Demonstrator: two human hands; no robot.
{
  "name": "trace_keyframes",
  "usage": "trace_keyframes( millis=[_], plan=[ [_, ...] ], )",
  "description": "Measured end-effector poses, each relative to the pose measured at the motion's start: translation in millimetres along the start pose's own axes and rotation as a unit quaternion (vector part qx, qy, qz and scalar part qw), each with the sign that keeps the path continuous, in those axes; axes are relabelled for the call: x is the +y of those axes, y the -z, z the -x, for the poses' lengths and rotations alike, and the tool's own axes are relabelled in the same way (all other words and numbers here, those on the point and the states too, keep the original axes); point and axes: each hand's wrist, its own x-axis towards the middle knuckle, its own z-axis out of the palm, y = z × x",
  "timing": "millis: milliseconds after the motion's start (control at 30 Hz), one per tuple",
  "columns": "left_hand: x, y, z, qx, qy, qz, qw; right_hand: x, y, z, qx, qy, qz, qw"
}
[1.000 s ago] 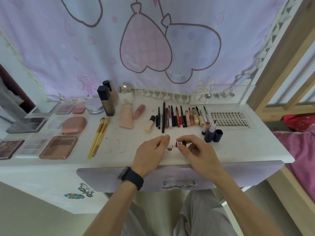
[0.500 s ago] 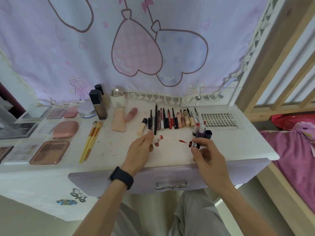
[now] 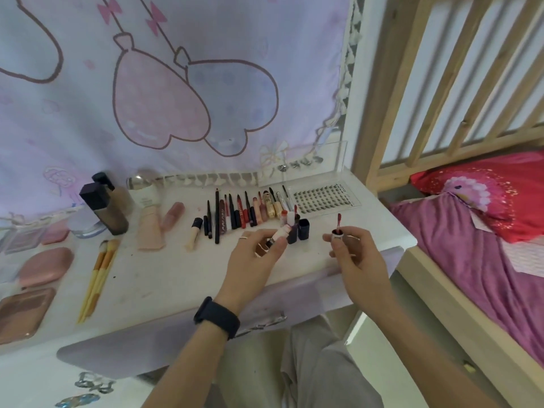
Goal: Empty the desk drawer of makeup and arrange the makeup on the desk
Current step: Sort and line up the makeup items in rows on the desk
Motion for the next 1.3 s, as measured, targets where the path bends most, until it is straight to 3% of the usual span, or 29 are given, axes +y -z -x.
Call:
trace_keyframes(
  millis=[133, 267, 767, 1300],
  plan=[
    [0, -23, -1, 0.016, -0.004, -0.017, 1.000, 4, -1, -12, 0.007, 0.001, 0.057, 0.998],
    [-7, -31, -2, 0.031, -0.012, -0.055, 0.998, 8, -3, -18, 0.009, 0.054, 0.145, 0.988],
    [-17, -43, -7, 0.067, -0.032, -0.153, 0.985, 14, -10, -16, -0.001, 0.114, 0.282, 0.953],
    [-28, -42, -5, 0.081, -0.053, -0.172, 0.980, 20, -13, -15, 0.021, 0.119, 0.294, 0.948]
  ],
)
